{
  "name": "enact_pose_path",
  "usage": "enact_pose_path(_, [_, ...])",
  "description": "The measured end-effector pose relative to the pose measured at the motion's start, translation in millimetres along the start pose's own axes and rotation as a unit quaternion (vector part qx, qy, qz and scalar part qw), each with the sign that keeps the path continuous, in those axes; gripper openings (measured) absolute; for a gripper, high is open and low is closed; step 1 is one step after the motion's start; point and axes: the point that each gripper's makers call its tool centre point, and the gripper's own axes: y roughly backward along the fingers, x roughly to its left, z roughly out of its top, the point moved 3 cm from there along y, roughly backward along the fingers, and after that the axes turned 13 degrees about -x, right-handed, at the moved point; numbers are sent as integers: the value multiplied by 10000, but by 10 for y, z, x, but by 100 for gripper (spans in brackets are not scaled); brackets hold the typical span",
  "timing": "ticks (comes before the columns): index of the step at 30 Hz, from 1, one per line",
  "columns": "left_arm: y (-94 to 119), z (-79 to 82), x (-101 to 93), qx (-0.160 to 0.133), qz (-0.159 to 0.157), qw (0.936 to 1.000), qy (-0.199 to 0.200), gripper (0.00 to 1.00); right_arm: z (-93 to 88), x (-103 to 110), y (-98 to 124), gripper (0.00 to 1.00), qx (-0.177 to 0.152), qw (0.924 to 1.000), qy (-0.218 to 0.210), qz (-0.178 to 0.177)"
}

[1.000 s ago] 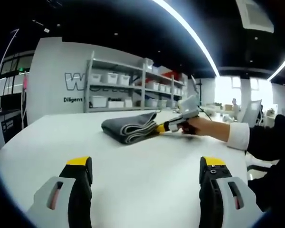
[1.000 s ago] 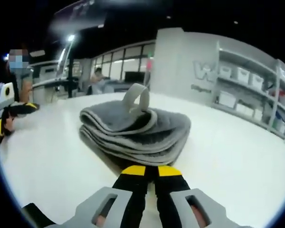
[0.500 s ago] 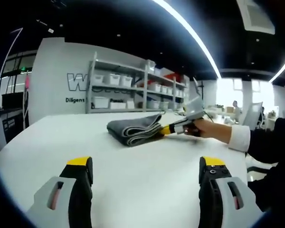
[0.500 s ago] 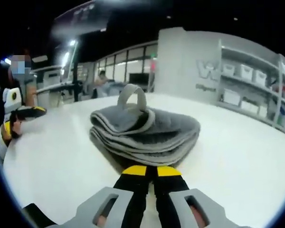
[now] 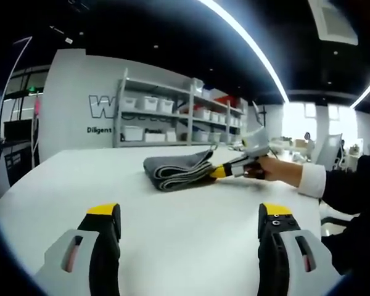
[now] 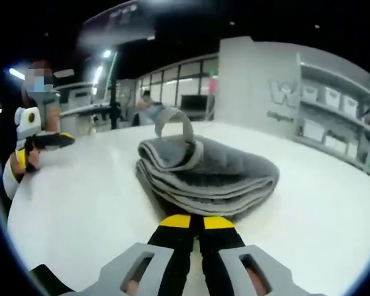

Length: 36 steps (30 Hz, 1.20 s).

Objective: Open the folded towel by lifting each exposed corner and separating the folded layers until the towel lies flat within the target outline without major curled edges

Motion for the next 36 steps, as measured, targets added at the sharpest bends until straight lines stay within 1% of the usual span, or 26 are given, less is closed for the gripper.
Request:
enact_pose_path(10, [13, 2, 24, 34, 62, 10000, -13, 89, 30, 202, -2, 0, 30, 9997, 79, 234])
enact_pose_path(14, [25, 114, 68, -212, 137, 9994, -253, 85, 21, 296, 2, 0, 70, 9994, 54, 338])
enact_pose_path(15, [29, 135, 74, -239, 148, 9992, -278, 85, 23, 312, 7, 0, 80, 9993, 27, 373])
enact_pose_path(18, [42, 194, 121, -315, 218, 9981, -481, 83, 31, 348, 12, 0, 81, 9989, -228, 413])
enact_pose_path(20, [59, 196, 114, -311, 246, 9978, -523, 82, 24, 349, 15, 0, 95, 9987, -292, 402])
enact_pose_path(24, [70, 168, 126, -251, 269, 9982, -464, 82, 33, 372, 28, 0, 96, 9985, -337, 426])
enact_pose_path(31, [44, 129, 217, -169, 387, 9987, -302, 81, 43, 447, 44, 0, 101, 9980, -336, 535])
enact_pose_path(36, [66, 101, 136, -124, 336, 9993, -138, 81, 49, 508, 53, 0, 107, 9975, -331, 620])
